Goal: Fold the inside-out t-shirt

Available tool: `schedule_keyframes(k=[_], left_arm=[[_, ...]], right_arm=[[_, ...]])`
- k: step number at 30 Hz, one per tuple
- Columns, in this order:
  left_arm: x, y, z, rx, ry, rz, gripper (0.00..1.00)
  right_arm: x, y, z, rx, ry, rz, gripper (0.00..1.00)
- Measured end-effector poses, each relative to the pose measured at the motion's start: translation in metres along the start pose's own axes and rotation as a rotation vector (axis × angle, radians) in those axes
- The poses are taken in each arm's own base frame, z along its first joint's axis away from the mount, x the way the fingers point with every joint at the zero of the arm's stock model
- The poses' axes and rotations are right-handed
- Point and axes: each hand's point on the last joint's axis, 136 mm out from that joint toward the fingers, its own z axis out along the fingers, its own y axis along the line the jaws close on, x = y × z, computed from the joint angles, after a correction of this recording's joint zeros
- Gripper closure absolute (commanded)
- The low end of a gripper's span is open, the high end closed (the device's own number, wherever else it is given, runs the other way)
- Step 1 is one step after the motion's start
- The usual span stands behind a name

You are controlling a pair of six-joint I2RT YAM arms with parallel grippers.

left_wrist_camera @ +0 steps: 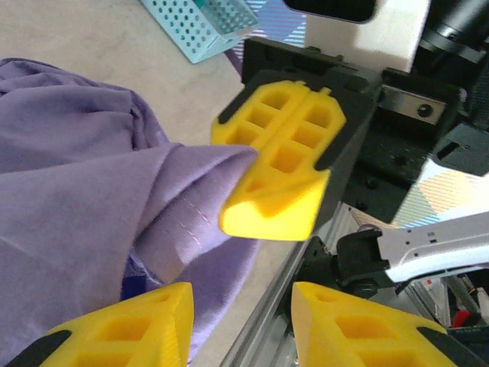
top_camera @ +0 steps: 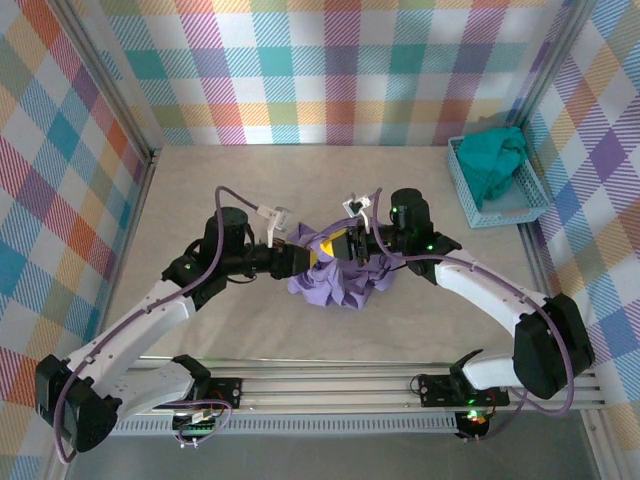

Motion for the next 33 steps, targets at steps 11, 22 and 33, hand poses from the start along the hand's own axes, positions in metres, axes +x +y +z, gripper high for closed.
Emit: schedule_keyframes(k=[11,22,33], left_arm=[[-0.005,0.021,0.019,-0.070,0.034,-0.023,0.62],[-0.012,0.018,0.018,-0.065,0.018,-0.010,1.00],[-0.025,-0.011,0.006,-0.203,-0.048,0.010,1.00]], right_arm=[[0.000,-0.001,-0.001,0.008,-0.001,0.003,1.00],[0.000,-0.004,-0.003,0.026,-0.001,0.006,0.99],[0.013,-0.051,-0.029,0.520,0.034,0.000,0.49]])
